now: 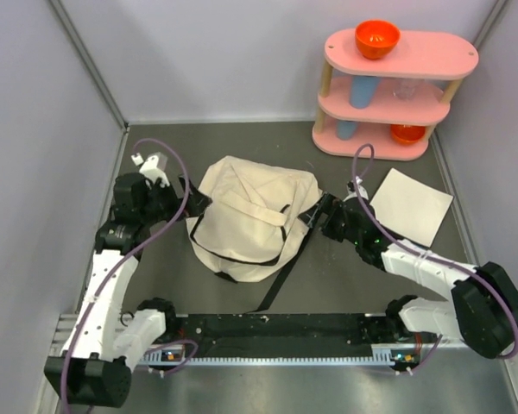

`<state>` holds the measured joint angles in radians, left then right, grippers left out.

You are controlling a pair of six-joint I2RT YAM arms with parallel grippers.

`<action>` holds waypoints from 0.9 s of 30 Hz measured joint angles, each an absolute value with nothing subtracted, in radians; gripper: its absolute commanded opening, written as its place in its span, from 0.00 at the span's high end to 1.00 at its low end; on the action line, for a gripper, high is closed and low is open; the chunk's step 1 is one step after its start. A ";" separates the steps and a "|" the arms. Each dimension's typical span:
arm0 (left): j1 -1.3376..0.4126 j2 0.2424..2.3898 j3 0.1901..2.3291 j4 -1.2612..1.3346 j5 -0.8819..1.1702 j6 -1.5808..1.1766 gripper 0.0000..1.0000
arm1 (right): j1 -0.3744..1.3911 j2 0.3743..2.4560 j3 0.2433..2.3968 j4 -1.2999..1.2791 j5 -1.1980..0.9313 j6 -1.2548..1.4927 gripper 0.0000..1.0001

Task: Pack the student bag
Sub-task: Adjust the student bag at the center of the board, then zip the student bag at the center of the board.

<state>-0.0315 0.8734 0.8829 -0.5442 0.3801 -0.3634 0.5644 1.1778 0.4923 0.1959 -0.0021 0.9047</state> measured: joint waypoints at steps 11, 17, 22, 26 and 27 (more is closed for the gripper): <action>-0.603 1.069 0.960 -0.475 0.214 -0.511 0.02 | 0.502 1.256 0.542 0.115 0.008 0.919 0.09; -0.767 1.200 0.973 -0.434 0.090 -0.583 0.08 | 0.476 1.258 0.572 0.103 0.022 0.920 0.09; -0.827 1.330 0.988 -0.374 0.029 -0.634 0.18 | 0.467 1.258 0.572 0.101 0.026 0.920 0.09; -0.851 1.473 1.063 -0.363 0.013 -0.668 0.24 | 0.464 1.258 0.571 0.101 0.025 0.920 0.09; -0.853 1.499 1.081 -0.365 0.010 -0.674 0.26 | 0.462 1.258 0.570 0.101 0.025 0.920 0.09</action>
